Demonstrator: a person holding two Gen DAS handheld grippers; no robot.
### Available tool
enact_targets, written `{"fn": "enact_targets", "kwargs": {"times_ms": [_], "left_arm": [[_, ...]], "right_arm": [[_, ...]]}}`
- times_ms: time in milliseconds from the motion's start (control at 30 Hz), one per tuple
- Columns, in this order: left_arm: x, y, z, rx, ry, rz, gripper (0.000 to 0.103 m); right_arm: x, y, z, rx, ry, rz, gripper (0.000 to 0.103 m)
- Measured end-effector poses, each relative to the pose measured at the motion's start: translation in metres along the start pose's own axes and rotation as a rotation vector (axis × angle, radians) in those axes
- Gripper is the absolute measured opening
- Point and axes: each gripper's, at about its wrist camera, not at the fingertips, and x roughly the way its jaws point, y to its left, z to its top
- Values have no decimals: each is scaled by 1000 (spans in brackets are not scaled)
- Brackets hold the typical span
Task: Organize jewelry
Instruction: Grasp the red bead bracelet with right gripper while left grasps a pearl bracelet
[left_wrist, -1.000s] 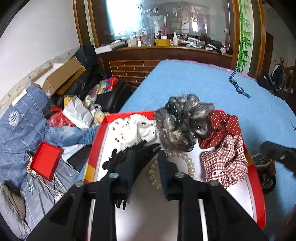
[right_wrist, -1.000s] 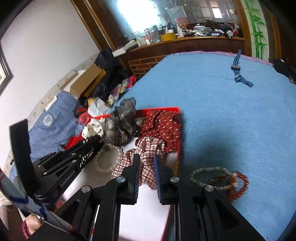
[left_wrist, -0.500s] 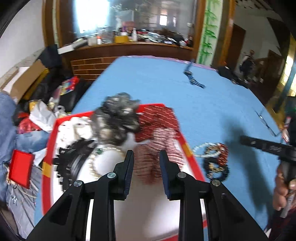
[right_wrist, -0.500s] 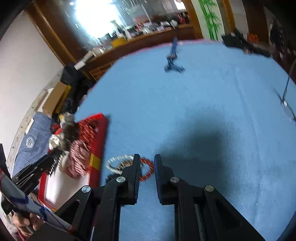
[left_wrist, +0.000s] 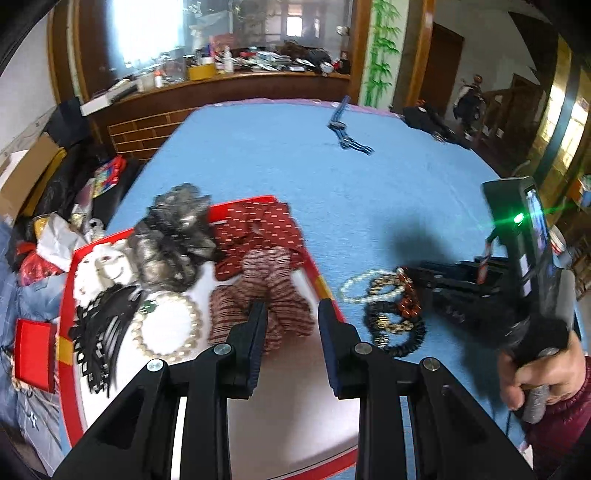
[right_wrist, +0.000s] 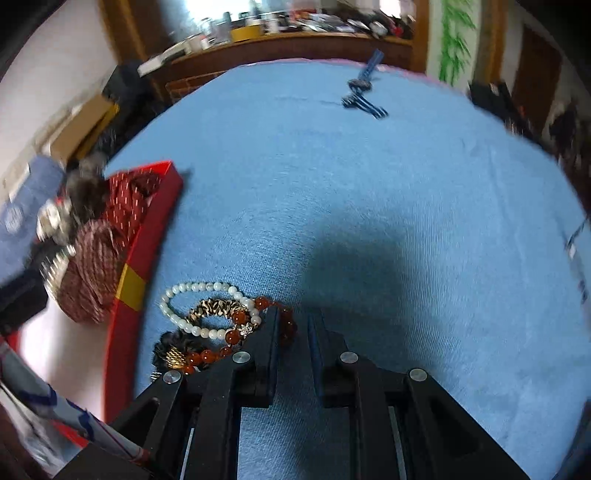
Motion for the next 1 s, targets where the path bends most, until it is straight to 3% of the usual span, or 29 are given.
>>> {"fn": "enact_targets", "kwargs": {"times_ms": [100,267,467,700,900,933,1000], "left_arm": [[10,-9,8,26,43,-52,27],[40,-26,31,93,148,-133,27],[89,-42,56,156,292,-101,27],[111,-64,53,293,358,-44,26],[121,-66,54,331,369,-26,25],[121,-65,54,327,362,-23,23],[126,-69,58,310,355,-40,9]], "right_arm": [[0,-11,0,22,-6,-68,8],[-4,-63,-4,179,-16,-71,7],[-11,-99,-11,300,-33,19,8],[-12,-104,-11,312,-30,55,8],[-12,-102,-13,316,-29,61,8],[-11,-103,-12,315,-29,62,8],[-11,-103,-12,318,-30,65,8]]}}
